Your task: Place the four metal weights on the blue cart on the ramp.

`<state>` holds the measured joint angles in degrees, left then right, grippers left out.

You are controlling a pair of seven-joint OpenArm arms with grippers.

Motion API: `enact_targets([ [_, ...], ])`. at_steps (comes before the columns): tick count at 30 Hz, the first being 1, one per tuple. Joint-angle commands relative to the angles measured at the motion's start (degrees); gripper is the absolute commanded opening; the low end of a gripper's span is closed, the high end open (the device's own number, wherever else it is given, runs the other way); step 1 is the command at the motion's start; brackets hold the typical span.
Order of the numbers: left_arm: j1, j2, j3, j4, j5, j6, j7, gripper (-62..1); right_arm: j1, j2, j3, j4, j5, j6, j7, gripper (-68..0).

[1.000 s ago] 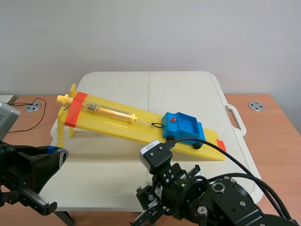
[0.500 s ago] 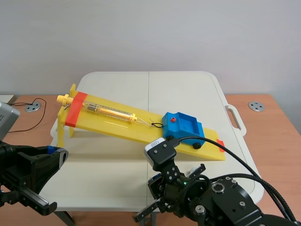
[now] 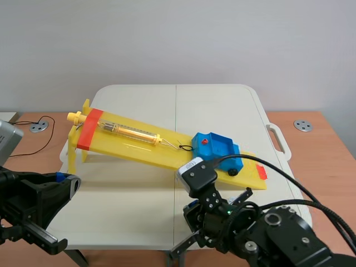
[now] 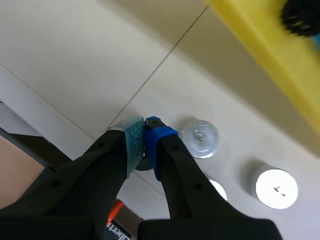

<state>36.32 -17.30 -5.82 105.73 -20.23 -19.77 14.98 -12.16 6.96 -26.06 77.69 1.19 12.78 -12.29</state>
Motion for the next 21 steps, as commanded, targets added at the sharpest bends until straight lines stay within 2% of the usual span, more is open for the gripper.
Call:
enact_targets([
  [1, -0.3, 0.3, -0.9, 3.9, -4.2, -2.1, -5.9, -58.3, 0.3, 3.1, 0.2, 11.0, 4.5, -1.8, 4.0, -66.9],
  [9, -0.3, 0.3, -0.9, 3.9, -4.2, -2.1, -5.9, -58.3, -8.3, 5.3, 7.8, 23.1, 14.3, -0.4, 1.5, -66.9],
  [12, -0.3, 0.3, -0.9, 3.9, -4.2, -2.1, -5.9, -58.3, -10.6, 5.2, 11.8, 26.9, 19.2, 1.9, 0.5, -66.9],
  [15, -0.3, 0.3, -0.9, 3.9, -4.2, -2.1, -5.9, -58.3, -11.7, 5.2, 15.9, 30.4, 23.2, 3.6, -0.8, -66.9],
  [21, -0.3, 0.3, -0.9, 3.9, -4.2, -2.1, -5.9, -58.3, -11.3, 3.7, 24.5, 33.6, 28.9, 3.8, -1.8, -66.9],
])
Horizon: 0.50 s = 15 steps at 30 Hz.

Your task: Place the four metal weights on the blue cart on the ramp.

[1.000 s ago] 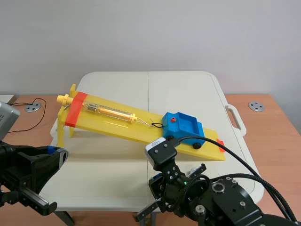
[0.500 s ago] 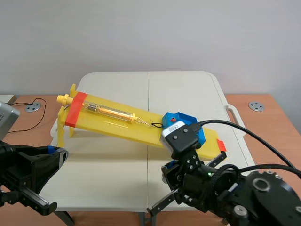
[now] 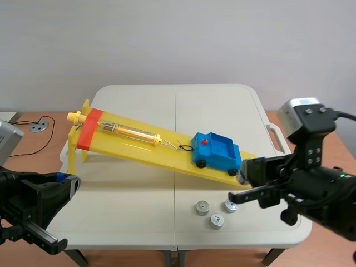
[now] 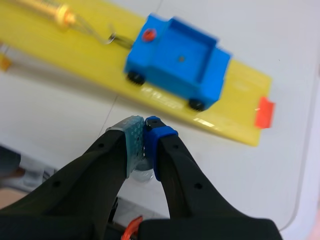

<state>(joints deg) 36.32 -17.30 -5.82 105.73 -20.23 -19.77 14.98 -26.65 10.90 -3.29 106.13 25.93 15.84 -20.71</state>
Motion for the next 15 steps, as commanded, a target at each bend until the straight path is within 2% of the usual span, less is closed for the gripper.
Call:
enact_targets([
  [1, -0.3, 0.3, -0.9, 3.9, -4.2, -2.1, -5.9, -58.3, 3.7, -0.9, 3.1, 5.2, 4.7, 0.7, 6.4, -66.9],
  [5, -0.3, 0.3, -0.9, 3.9, -4.2, -2.1, -5.9, -58.3, 6.8, -3.3, 6.7, 4.8, 6.2, 0.7, 5.7, -66.9],
  [12, -0.3, 0.3, -0.9, 3.9, -4.2, -2.1, -5.9, -58.3, 14.7, -6.3, 6.2, -1.4, 6.3, 0.8, 5.1, -66.9],
  [15, -0.3, 0.3, -0.9, 3.9, -4.1, -2.1, -5.9, -58.3, 18.0, -7.4, 6.2, -5.2, 6.3, 2.6, 5.2, -66.9],
])
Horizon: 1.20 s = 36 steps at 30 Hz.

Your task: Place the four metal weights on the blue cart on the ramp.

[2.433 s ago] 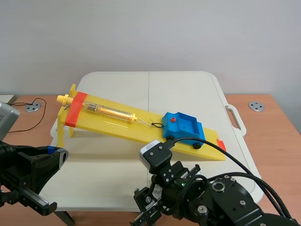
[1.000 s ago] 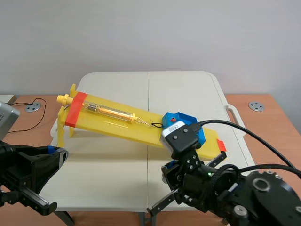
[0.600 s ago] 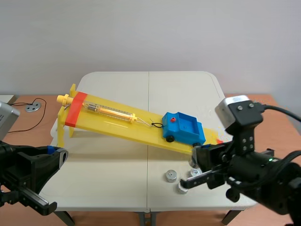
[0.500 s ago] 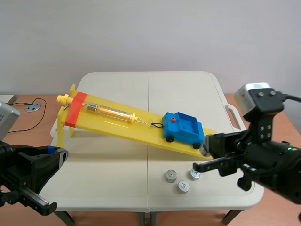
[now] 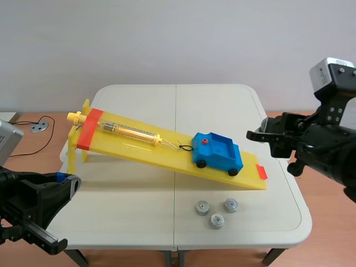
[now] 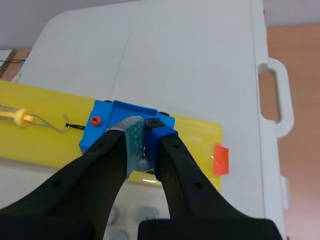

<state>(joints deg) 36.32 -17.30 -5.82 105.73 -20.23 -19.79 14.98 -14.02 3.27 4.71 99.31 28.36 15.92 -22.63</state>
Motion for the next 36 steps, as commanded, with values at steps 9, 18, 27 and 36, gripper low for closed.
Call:
enact_targets([
  [9, -0.3, 0.3, -0.9, 3.9, -4.0, -2.1, -5.9, -58.3, 13.9, -2.2, -2.6, -7.3, 3.8, 5.0, 7.3, -66.9],
  [18, -0.3, 0.3, -0.9, 3.9, -4.0, -2.1, -5.9, -58.3, 21.7, -4.8, -3.6, -18.1, 3.7, 5.2, 7.6, -66.9],
  [27, -0.3, 0.3, -0.9, 3.9, -4.0, -2.1, -5.7, -58.3, 25.0, -6.5, -3.7, -23.5, 1.8, 4.9, 9.5, -66.9],
  [36, -0.3, 0.3, -0.9, 3.9, -4.0, -2.1, -5.7, -58.3, 25.0, -6.8, -3.7, -23.6, 0.0, 1.2, 11.6, -66.9],
])
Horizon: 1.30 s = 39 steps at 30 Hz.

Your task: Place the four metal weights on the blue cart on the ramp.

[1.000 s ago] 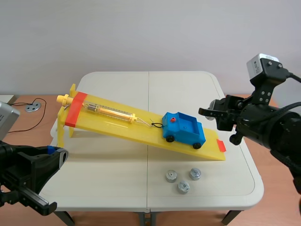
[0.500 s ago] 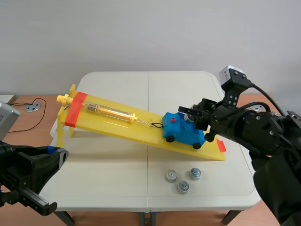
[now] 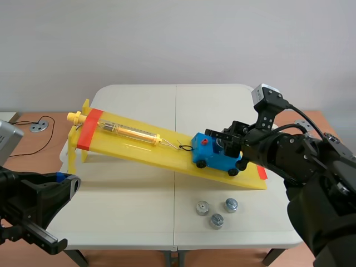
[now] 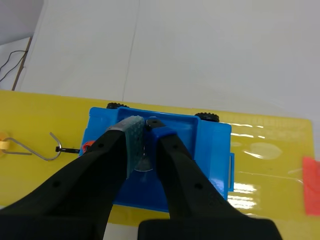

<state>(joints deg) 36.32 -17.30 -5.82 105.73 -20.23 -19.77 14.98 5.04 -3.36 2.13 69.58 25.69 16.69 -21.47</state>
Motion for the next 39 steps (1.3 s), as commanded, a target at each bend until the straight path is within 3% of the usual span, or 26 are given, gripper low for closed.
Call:
enact_targets([
  [1, -0.3, 0.3, -0.9, 3.9, -4.0, -2.1, -5.7, -58.3, 5.9, -0.2, -1.1, 6.1, 2.6, 0.5, 10.5, -66.9],
  [5, -0.3, 0.3, -0.9, 3.9, -4.0, -2.1, -5.7, -58.3, 5.9, -0.2, -1.1, 6.1, 2.6, 0.5, 10.5, -65.8],
  [11, -0.3, 0.3, -0.9, 3.9, -4.0, -2.1, -5.7, -58.3, 5.9, -0.2, -1.0, 6.1, 2.6, 0.5, 11.7, -52.2],
  [16, -0.3, 0.3, -0.9, 3.9, -4.0, -2.1, -5.7, -58.3, 6.3, -0.1, 0.7, 6.2, 2.6, 1.0, 12.9, -50.4],
  [21, -0.3, 0.3, -0.9, 3.9, -4.0, -2.1, -5.7, -58.3, 6.2, 0.6, 4.9, 9.4, 2.7, 6.0, 10.8, -50.3],
  [26, -0.3, 0.3, -0.9, 3.9, -4.0, -2.1, -5.7, -58.3, 4.4, 3.8, 7.3, 15.3, 3.3, 11.4, 8.3, -50.3],
  [39, -0.3, 0.3, -0.9, 3.9, -4.0, -2.1, -5.4, -58.3, -9.0, 15.1, 7.3, 28.0, 6.9, 19.1, 4.6, -50.3],
])
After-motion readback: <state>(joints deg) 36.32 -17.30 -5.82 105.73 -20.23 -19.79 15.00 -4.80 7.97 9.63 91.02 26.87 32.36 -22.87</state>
